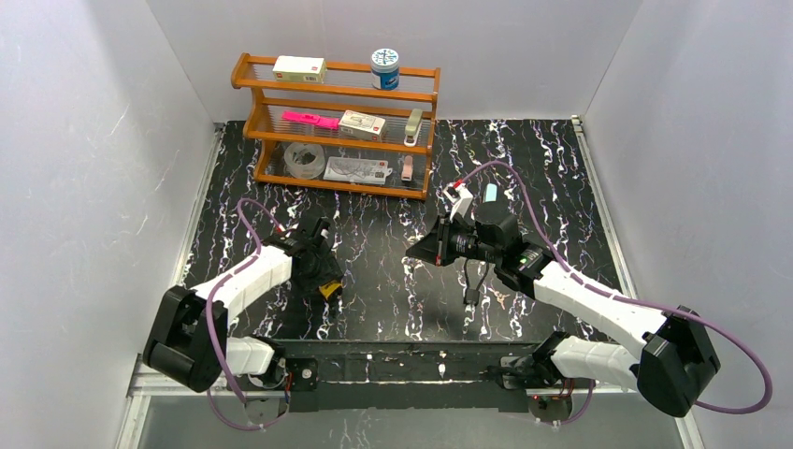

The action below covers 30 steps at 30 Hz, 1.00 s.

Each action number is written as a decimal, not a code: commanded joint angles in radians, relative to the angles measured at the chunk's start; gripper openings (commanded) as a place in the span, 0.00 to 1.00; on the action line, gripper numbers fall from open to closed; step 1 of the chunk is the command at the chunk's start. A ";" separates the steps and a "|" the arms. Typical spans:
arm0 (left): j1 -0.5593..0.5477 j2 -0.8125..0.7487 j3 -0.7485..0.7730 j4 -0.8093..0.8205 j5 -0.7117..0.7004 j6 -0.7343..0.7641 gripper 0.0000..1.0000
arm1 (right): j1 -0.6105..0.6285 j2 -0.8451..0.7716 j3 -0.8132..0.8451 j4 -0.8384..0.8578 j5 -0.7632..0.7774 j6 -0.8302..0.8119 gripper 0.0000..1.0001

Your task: Unlock with the key

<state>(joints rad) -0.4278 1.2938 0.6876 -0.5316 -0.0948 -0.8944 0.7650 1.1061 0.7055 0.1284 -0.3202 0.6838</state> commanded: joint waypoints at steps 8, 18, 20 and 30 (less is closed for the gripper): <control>-0.006 0.029 -0.028 -0.080 -0.008 -0.090 0.69 | -0.005 -0.025 -0.014 0.033 0.011 0.008 0.01; -0.008 0.015 -0.074 -0.056 -0.013 -0.179 0.41 | -0.005 -0.016 0.005 0.045 0.012 0.005 0.01; -0.008 0.024 -0.061 -0.046 0.001 -0.162 0.33 | -0.005 -0.014 0.003 0.042 0.004 0.003 0.01; -0.008 -0.048 0.128 -0.114 0.262 -0.111 0.24 | -0.005 -0.027 -0.020 0.103 -0.098 0.014 0.01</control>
<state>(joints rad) -0.4297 1.2991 0.7166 -0.5987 0.0353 -1.0214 0.7650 1.1038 0.7006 0.1329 -0.3317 0.6922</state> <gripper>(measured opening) 0.465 0.032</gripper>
